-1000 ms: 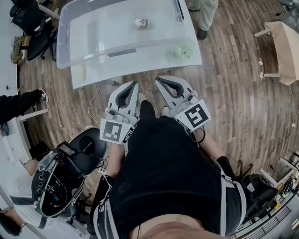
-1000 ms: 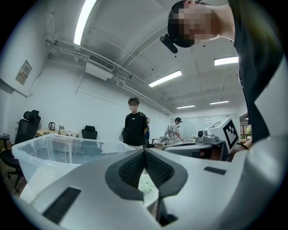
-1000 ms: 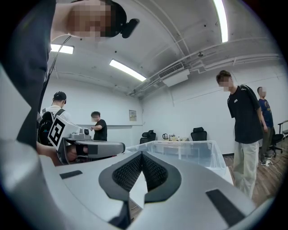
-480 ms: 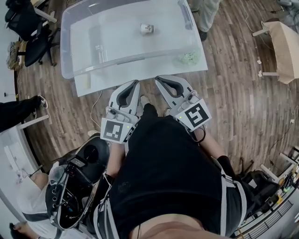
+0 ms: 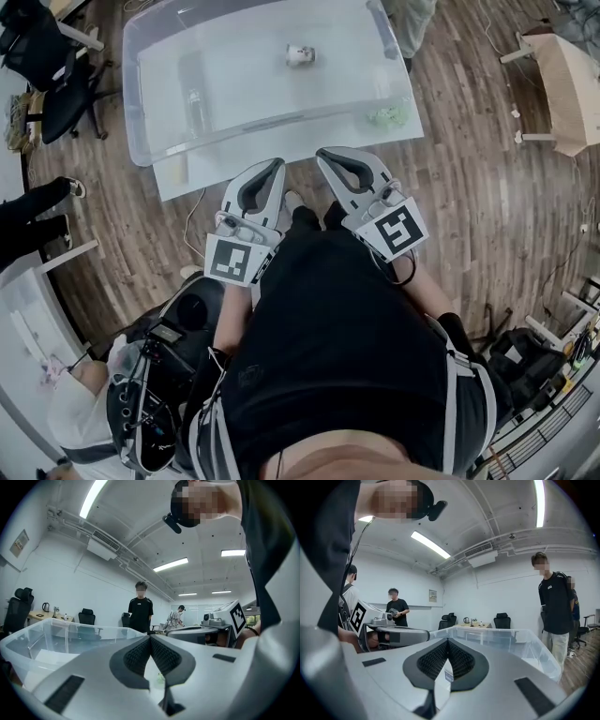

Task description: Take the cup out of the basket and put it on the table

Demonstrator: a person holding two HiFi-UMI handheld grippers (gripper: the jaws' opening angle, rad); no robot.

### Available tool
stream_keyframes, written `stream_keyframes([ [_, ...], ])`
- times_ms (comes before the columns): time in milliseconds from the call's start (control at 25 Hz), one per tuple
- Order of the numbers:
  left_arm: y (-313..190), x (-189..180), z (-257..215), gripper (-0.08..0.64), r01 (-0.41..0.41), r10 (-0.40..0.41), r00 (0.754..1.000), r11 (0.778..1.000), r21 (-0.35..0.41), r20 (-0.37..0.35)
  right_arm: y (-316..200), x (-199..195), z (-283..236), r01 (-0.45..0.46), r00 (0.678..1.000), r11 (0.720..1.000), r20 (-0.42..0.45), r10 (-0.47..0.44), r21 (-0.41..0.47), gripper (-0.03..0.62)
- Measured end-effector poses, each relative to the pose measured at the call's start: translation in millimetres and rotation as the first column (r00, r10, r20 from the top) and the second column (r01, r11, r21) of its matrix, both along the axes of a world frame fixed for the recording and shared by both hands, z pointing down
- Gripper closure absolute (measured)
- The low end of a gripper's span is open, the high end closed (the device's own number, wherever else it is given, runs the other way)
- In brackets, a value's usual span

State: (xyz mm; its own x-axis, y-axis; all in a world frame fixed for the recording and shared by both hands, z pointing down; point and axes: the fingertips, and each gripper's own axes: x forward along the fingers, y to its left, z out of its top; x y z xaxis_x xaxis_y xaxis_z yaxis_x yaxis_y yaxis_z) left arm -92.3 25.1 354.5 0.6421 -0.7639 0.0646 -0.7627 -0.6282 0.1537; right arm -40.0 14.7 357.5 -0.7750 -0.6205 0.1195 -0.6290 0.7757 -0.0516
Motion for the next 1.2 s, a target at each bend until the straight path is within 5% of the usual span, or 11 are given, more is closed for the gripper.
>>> stream_keyframes([
  [640,-48.6,-5.7,2.4,0.541,0.017,-0.017,1.000,1.000,-0.015,-0.002,-54.9,-3.0,1.8,0.009,1.000,1.000,0.000,-0.009,-0.002,0.575],
  [1200,-122.9,42.4,-9.9,0.541,0.072,-0.072,0.997,0.997,-0.004,0.021,-130.1,43.1,-5.5,0.074,0.994,0.997,0.074,-0.075,0.017,0.575],
])
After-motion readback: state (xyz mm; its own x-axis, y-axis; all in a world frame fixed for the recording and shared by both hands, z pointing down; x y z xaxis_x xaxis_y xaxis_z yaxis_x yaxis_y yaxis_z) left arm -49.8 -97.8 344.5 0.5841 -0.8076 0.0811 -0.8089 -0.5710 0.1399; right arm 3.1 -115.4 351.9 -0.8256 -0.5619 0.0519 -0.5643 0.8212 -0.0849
